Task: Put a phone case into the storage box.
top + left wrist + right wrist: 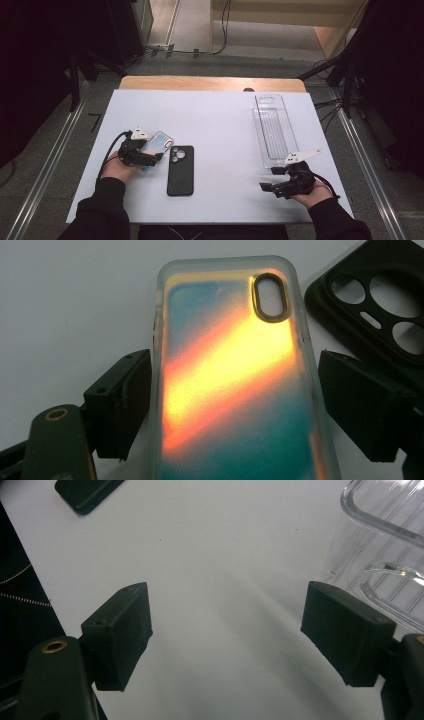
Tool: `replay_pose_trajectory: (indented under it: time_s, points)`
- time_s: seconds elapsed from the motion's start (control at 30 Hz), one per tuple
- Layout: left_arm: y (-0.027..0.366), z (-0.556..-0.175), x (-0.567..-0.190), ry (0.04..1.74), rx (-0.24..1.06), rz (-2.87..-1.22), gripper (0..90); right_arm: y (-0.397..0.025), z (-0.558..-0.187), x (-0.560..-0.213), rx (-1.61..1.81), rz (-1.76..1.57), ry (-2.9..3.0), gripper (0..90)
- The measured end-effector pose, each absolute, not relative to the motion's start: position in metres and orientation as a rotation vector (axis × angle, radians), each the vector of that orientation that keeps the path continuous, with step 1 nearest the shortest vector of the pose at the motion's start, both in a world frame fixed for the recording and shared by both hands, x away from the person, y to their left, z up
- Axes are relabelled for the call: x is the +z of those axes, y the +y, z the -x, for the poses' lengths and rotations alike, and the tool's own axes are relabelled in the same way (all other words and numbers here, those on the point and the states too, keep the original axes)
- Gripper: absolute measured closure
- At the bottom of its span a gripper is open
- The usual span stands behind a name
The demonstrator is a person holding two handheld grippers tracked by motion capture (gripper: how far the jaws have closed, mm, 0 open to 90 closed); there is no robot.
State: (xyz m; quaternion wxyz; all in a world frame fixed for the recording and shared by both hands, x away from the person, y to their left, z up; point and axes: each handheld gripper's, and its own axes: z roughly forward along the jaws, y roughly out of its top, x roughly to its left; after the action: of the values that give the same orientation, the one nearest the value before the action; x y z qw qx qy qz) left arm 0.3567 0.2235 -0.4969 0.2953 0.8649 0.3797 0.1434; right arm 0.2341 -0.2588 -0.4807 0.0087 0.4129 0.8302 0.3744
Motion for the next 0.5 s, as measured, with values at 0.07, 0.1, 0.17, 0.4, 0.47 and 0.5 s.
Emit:
replay_pose_trajectory:
  time_s: [0.07, 0.1, 0.17, 0.4, 0.47, 0.5]
  points:
    - [0.224, -0.357, -0.497, 1.008, 0.379, -2.300, 16.7, -0.259, -0.234, -0.481, 1.172, -1.291, 2.593, 18.6]
    - [0.224, -0.357, -0.496, 1.004, 0.373, -2.300, 16.7, -0.259, -0.234, -0.480, 1.171, -1.293, 2.594, 18.6]
    - [0.225, -0.357, -0.496, 1.012, 0.363, -2.295, 16.8, -0.259, -0.234, -0.480, 1.171, -1.294, 2.594, 18.6]
    - [0.231, -0.357, -0.484, 1.049, 0.322, -2.244, 16.8, -0.258, -0.234, -0.480, 1.174, -1.292, 2.594, 18.6]
    - [0.232, -0.356, -0.480, 1.056, 0.314, -2.220, 16.8, -0.258, -0.234, -0.480, 1.174, -1.291, 2.594, 18.6]
    - [0.232, -0.356, -0.478, 1.056, 0.313, -2.210, 16.8, -0.258, -0.234, -0.480, 1.174, -1.291, 2.594, 18.6]
